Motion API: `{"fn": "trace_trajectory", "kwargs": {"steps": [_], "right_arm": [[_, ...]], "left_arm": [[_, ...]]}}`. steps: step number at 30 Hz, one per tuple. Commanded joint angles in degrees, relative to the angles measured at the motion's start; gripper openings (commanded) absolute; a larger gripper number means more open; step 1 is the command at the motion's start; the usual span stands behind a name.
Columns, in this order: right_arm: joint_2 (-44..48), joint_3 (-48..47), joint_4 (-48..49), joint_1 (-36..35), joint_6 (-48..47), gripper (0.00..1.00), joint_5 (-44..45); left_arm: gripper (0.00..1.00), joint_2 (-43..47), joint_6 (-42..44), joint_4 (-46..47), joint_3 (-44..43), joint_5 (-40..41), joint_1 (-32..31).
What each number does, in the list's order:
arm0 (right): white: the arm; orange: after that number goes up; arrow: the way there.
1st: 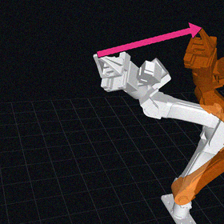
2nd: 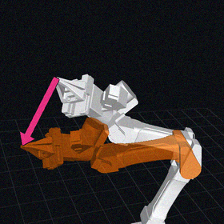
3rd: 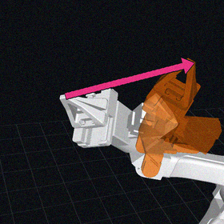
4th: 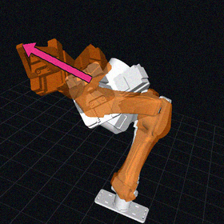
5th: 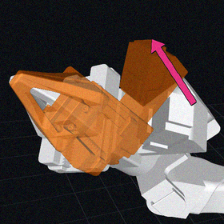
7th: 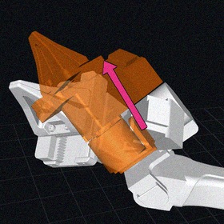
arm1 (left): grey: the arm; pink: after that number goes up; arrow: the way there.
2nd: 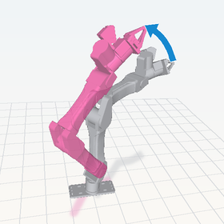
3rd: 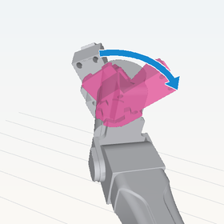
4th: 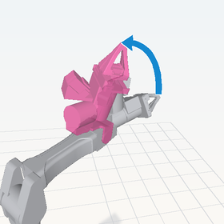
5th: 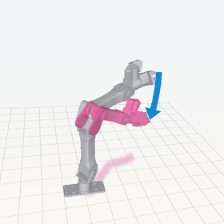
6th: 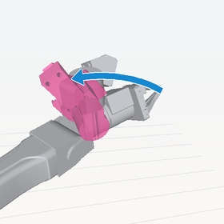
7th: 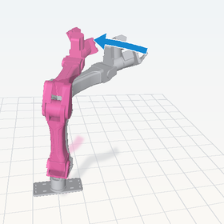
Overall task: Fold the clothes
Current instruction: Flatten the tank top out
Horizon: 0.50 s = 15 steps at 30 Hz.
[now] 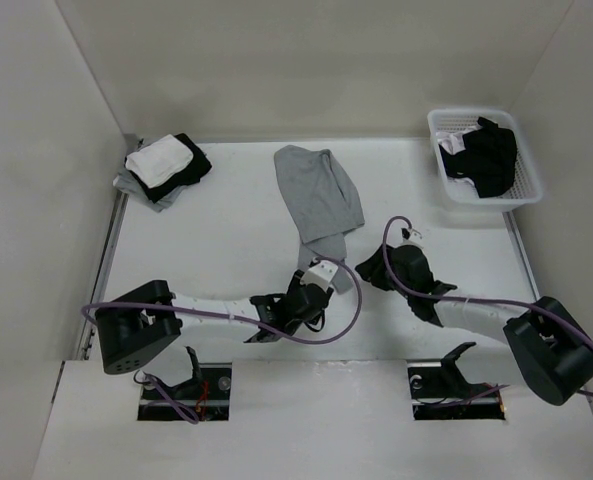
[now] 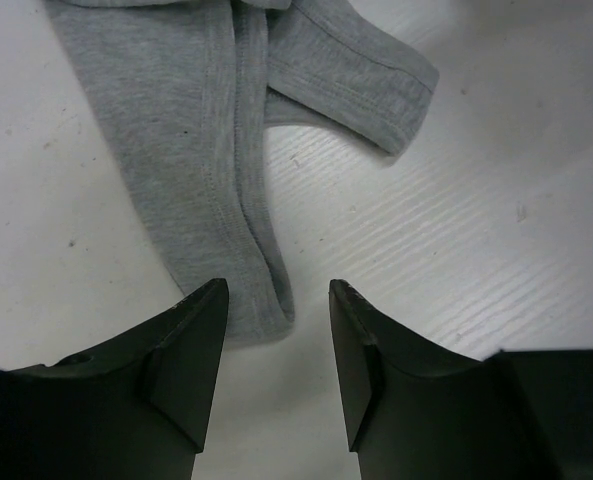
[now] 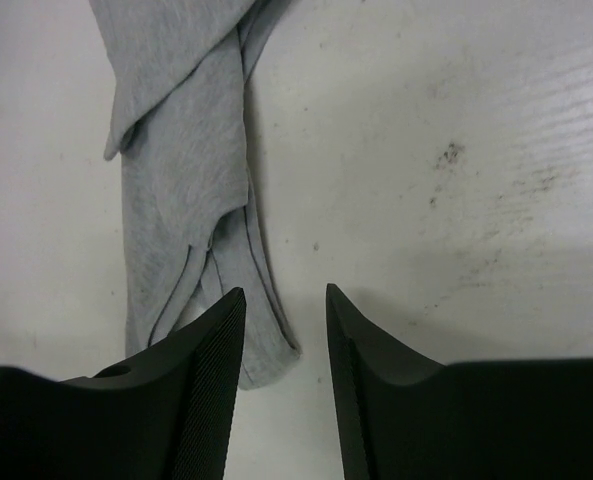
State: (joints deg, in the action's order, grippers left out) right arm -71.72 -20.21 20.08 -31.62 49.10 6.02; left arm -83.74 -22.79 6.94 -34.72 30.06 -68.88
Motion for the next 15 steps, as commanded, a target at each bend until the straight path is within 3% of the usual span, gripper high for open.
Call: {"fn": "trace_trajectory", "kwargs": {"steps": [1,10,15], "right_arm": [[0.4,0.5,2.4,-2.3,1.0,0.44,-1.4],[-4.4,0.2,4.0,-3.6,1.4,0.47,-6.3],[-7.5,0.4,5.4,-3.6,3.0,0.45,-6.9]], "left_arm": [[0.43,-0.5,1.9,-2.8,-3.2,2.5,-0.2],[0.36,-4.0,1.9,-3.3,-3.7,0.7,-0.6],[0.20,-6.2,1.7,-3.9,-4.4,1.0,-0.5]]}}
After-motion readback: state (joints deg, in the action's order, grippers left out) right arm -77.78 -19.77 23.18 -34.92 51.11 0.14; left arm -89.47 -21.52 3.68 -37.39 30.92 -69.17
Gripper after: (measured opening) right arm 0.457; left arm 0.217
